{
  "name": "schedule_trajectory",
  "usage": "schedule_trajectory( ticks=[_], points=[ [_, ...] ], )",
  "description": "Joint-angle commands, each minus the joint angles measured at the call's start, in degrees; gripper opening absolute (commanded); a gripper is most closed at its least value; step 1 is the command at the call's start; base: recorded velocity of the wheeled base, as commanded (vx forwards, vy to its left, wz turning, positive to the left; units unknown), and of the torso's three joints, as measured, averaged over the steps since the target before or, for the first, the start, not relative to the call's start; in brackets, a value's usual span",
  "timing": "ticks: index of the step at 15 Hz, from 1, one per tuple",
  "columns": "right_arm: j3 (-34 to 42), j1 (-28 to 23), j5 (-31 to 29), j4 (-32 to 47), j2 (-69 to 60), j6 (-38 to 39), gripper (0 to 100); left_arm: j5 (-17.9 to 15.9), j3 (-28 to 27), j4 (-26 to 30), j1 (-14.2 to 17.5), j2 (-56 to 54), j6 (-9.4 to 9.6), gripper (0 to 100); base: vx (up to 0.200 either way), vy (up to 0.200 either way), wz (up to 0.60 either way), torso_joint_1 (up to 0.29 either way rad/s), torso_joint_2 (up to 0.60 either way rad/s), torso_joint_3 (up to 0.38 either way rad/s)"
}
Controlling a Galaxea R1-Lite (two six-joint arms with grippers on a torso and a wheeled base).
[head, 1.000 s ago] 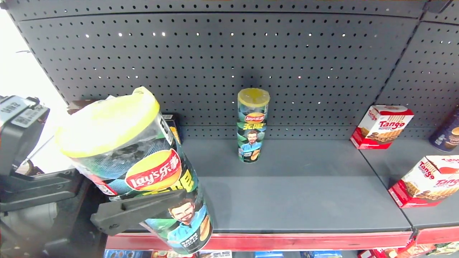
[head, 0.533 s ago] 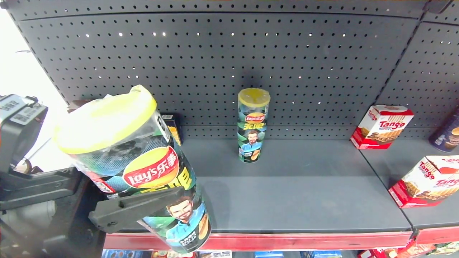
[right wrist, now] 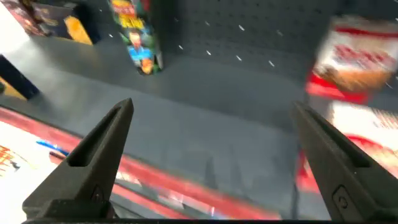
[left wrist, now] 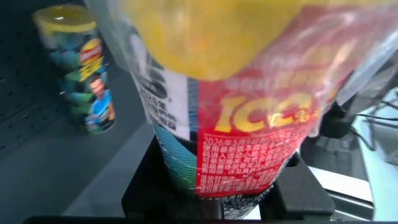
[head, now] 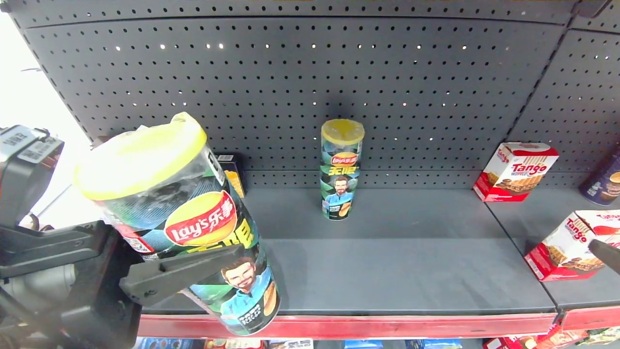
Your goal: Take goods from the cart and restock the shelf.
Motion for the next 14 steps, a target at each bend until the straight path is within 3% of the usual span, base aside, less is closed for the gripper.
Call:
schedule_trajectory(
  ticks=[1, 4, 7, 9, 12, 14],
  points=[
    [-1.21, 1.71, 0.17, -11.92, 17.46, -0.34, 100, -0.01, 0.07, 0.0, 1.12, -0.03, -0.1, 0, 0.0, 0.0, 0.0, 0.0, 0.0, 0.0],
    [-7.45, 1.71, 1.32, -15.17, 25.37, -0.07, 100, -0.01, 0.16, -0.53, 1.3, -0.12, -1.69, 0, 0.0, 0.0, 0.0, 0.0, 0.0, 0.0],
    [-11.85, 1.18, 12.13, -15.97, 30.56, -3.33, 100, -0.27, -1.07, -1.23, 1.3, -0.03, -2.48, 0, 0.0, 0.0, 0.0, 0.0, 0.0, 0.0],
    [-14.31, 1.18, 15.12, -16.93, 34.16, -7.72, 100, -0.45, -1.16, -1.14, 1.3, -0.03, -3.44, 0, 0.0, 0.0, 0.0, 0.0, 0.0, 0.0],
    [-25.03, 2.15, 22.5, -14.56, 40.93, -9.65, 100, -1.15, -1.16, -1.05, 1.3, -0.03, -3.71, 0, 0.0, 0.0, 0.0, 0.0, 0.0, 0.0],
    [-31.18, 2.06, 26.45, -13.5, 45.76, -9.92, 100, -1.24, -0.89, -1.14, 1.39, -0.12, -4.85, 0, 0.0, 0.0, 0.0, 0.0, 0.0, 0.0]
  ],
)
